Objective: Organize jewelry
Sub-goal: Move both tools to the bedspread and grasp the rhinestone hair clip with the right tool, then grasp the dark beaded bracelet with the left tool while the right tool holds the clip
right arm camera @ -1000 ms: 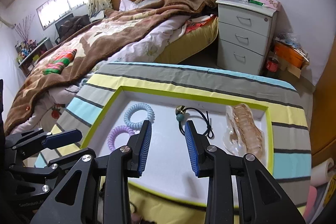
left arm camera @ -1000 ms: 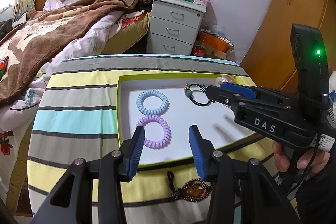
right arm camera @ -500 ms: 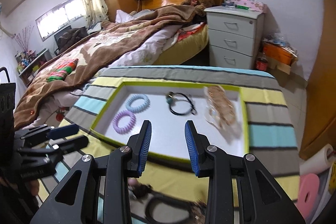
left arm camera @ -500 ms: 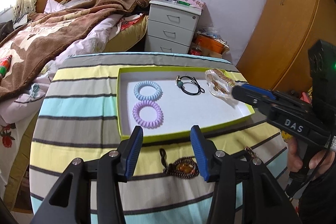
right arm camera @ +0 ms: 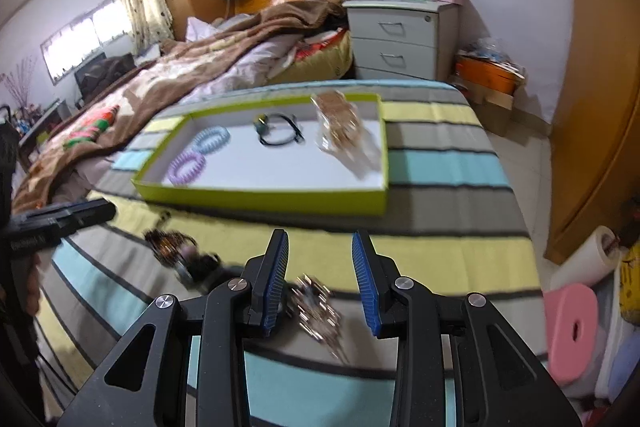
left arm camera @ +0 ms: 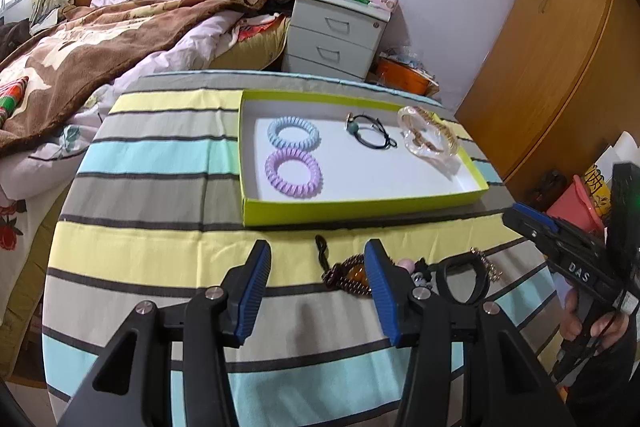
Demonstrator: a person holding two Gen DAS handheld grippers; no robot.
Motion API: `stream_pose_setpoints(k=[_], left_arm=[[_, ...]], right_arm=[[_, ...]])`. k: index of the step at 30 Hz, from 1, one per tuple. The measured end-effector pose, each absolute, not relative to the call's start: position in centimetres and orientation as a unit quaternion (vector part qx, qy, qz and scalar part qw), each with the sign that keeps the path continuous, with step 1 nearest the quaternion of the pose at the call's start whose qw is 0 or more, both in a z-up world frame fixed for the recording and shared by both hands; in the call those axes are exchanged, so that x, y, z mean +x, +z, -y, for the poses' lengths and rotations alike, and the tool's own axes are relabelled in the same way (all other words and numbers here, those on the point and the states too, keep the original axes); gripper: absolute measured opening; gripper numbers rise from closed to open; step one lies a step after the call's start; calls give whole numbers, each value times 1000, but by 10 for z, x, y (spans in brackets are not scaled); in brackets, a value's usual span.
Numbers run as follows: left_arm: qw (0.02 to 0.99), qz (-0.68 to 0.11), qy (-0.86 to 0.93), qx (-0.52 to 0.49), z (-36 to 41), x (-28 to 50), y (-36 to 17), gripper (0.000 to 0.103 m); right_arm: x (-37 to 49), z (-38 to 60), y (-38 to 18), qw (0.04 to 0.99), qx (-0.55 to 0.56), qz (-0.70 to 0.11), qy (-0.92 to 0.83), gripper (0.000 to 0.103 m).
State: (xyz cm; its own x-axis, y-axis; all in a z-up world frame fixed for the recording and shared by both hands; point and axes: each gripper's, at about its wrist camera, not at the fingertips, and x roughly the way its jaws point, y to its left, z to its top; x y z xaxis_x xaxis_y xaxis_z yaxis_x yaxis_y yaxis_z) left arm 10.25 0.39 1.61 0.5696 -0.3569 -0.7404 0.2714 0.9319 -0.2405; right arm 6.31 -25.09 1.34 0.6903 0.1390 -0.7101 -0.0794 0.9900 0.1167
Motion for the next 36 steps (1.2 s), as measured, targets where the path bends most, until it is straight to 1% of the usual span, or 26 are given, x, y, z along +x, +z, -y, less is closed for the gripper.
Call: stream_pose_setpoints(k=[10,20,30,36], left_arm=[[880,-440,-172,-51,-12,96,5,51],[877,-450,-162,-59,-20,94,-3,51],[873,-459,-153,-66,-26,90,-11,52],[872,-461,-151,-67,-24,89,-12,52]], right_arm=[[49,263,-8,910,27,-411,50,34],[50,245,-20,899,-8,-431,76,35],[54,234,-24,893,-49,-440,76,35],[55,234,-24,893,-47,-440,77,35]])
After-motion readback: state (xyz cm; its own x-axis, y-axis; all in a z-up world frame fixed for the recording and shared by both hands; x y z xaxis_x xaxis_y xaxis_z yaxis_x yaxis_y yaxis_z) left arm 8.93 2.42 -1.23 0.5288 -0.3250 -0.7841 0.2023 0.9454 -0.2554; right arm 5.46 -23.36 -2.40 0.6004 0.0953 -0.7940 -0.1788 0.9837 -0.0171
